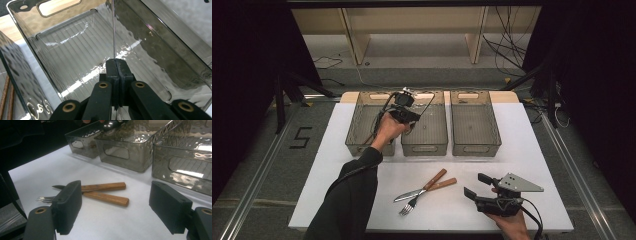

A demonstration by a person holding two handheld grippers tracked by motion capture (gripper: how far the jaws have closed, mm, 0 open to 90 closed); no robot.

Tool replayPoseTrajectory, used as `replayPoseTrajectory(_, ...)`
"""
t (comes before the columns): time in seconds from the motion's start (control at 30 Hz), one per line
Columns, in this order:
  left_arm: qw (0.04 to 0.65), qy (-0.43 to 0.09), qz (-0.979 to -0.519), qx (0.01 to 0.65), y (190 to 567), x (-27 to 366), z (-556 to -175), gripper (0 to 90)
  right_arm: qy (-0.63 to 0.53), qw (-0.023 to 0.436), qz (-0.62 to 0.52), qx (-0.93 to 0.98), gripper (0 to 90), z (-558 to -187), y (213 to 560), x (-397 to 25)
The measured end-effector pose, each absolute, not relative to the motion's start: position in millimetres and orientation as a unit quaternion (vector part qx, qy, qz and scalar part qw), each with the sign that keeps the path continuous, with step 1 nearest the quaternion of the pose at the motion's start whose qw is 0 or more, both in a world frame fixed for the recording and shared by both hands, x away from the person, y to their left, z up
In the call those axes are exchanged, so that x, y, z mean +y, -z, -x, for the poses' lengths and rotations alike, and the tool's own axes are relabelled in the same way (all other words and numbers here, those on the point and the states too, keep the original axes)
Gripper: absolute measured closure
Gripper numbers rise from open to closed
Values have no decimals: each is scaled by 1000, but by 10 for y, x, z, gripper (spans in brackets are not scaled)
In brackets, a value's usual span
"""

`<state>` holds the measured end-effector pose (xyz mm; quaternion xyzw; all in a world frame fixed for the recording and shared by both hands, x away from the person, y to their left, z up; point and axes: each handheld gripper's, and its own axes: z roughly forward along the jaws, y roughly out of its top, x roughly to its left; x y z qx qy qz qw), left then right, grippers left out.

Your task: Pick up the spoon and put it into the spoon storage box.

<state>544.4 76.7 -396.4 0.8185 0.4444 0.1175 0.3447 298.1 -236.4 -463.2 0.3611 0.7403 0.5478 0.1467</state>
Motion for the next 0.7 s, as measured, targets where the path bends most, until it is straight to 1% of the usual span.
replayPoseTrajectory(0.7,339,-101,-819,451,4168,676,-5449,892,-549,148,-361,739,270,-2980,4630,-2371)
